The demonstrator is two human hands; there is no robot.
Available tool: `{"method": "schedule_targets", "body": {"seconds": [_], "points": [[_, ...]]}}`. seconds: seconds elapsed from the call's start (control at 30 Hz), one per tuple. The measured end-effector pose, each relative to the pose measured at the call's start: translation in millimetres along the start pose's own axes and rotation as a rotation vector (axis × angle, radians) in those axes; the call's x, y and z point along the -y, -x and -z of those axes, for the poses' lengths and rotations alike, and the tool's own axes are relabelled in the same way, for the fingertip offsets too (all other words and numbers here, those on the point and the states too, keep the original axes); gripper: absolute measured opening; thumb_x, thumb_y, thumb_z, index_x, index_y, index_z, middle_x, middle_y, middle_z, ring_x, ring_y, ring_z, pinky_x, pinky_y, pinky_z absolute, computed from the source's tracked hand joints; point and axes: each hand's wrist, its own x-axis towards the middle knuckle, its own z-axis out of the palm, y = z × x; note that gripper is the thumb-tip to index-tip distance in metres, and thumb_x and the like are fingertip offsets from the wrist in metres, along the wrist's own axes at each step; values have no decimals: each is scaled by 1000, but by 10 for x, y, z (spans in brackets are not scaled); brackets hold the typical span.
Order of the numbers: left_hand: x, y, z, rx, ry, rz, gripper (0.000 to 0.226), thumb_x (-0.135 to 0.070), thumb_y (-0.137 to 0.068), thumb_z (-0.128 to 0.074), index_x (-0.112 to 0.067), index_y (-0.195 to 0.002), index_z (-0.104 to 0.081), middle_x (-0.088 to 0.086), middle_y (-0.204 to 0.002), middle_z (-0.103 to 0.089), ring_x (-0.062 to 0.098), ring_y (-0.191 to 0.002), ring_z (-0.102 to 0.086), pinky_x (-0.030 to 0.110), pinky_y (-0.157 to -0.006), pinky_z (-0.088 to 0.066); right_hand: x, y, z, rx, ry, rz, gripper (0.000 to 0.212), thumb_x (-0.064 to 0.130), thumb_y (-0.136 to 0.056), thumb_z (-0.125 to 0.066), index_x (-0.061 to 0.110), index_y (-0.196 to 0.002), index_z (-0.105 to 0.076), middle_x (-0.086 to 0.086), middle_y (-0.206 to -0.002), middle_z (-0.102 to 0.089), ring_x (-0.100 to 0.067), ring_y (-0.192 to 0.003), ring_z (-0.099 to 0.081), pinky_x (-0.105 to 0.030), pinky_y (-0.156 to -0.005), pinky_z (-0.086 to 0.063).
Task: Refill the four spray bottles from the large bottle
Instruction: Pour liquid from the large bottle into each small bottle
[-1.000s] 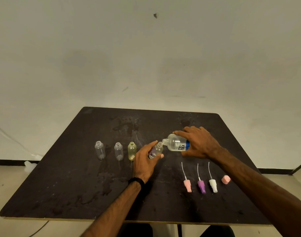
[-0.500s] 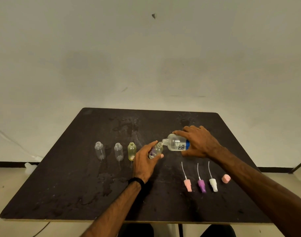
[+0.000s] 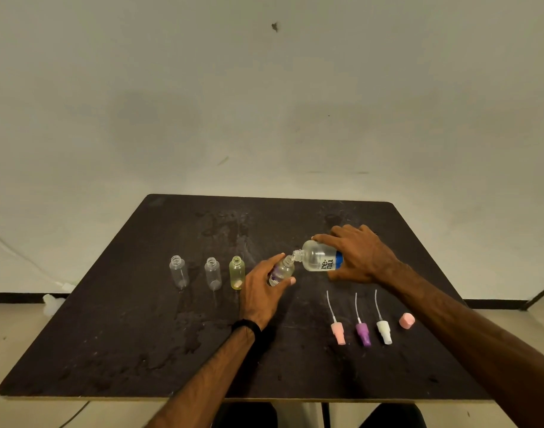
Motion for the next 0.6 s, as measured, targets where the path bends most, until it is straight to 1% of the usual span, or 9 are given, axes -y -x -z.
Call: {"method": "schedule_targets", "body": {"seconds": [0.17,0.37,0.6], "points": [[1,10,0,1,-13,1,59,-26,-78,-85,-26,-133,-62,-17,-123,-64,2,-115,-61,25,-100,-52,9,14,11,6,16,0,83,64,-80,-62,34,-150,-28,3,-125,-50,-13,-112,-48,-33,-96,-37],[-3,14,-1,1,-19,0,58,-27,-79,-85,-27,-132,-62,-21,-121,-62,0,-114,-60,24,-100,-52,9,18,9,7,4,-2,83,64,-79,-62,35,-149,-29,4,-123,-51,-13,-110,-48,-32,-95,-37],[14,13,-10,-1,-10,-11,59,-27,-79,-84,-27,-133,-62,-14,-128,-65,3,-119,-60,29,-102,-52,5,19,10,-8,-3,3,83,64,-78,-63,34,-149,-30,3,-122,-52,-13,-110,-49,-33,-94,-38]]}}
